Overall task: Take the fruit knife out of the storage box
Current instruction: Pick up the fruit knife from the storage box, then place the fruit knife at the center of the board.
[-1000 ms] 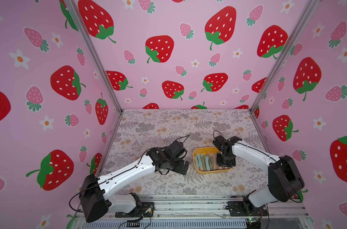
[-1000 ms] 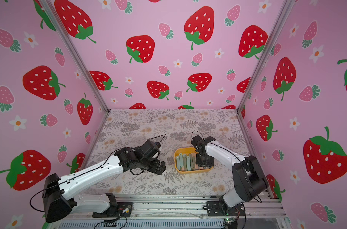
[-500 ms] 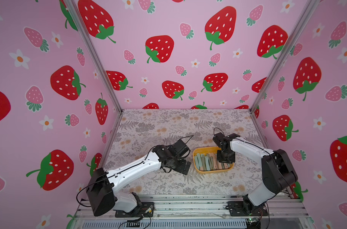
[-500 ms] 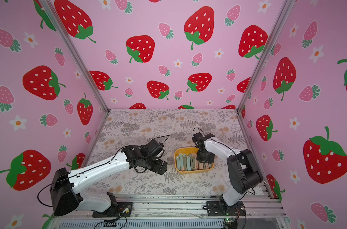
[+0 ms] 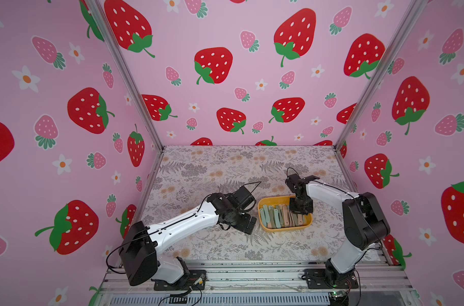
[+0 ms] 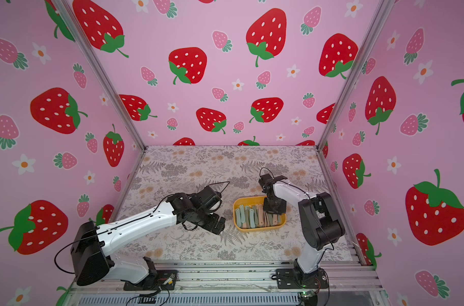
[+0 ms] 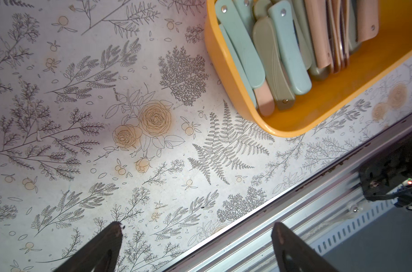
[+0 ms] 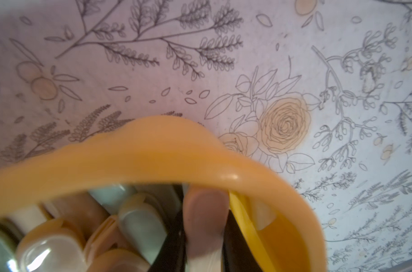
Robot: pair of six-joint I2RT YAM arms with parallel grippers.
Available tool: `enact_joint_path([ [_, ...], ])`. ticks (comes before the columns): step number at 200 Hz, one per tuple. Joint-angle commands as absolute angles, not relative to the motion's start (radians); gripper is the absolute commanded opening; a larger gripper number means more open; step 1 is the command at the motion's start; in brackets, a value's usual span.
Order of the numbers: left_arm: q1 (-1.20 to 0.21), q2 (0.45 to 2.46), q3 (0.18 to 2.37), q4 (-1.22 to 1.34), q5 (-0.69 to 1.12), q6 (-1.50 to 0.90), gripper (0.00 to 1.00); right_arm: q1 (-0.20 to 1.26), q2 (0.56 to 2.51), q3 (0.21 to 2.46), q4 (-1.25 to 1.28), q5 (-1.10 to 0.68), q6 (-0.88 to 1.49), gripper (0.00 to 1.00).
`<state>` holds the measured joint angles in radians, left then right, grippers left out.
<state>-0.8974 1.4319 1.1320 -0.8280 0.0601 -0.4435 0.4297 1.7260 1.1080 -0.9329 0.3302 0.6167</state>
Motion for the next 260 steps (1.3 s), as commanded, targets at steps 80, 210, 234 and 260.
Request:
enact_joint_path([
  [80,-0.896,1.505,1.226,-0.823,0.087,-0.406,0.99,0.426,1.603,1.169,-1.003,0.311,0.601,0.16],
  [210,-0.865,1.669,1.499,-0.881,0.072,-0.343,0.99,0.344,1.736,1.511,-1.073,0.303,0.507,0.16],
  [234,-0.830,1.746,1.598,-0.893,0.075,-0.340,0.99,0.292,1.860,1.622,-1.064,0.323,0.456,0.16],
  [260,-0.788,1.831,1.715,-0.884,0.098,-0.340,0.99,0.249,2.033,1.779,-1.066,0.366,0.401,0.16],
])
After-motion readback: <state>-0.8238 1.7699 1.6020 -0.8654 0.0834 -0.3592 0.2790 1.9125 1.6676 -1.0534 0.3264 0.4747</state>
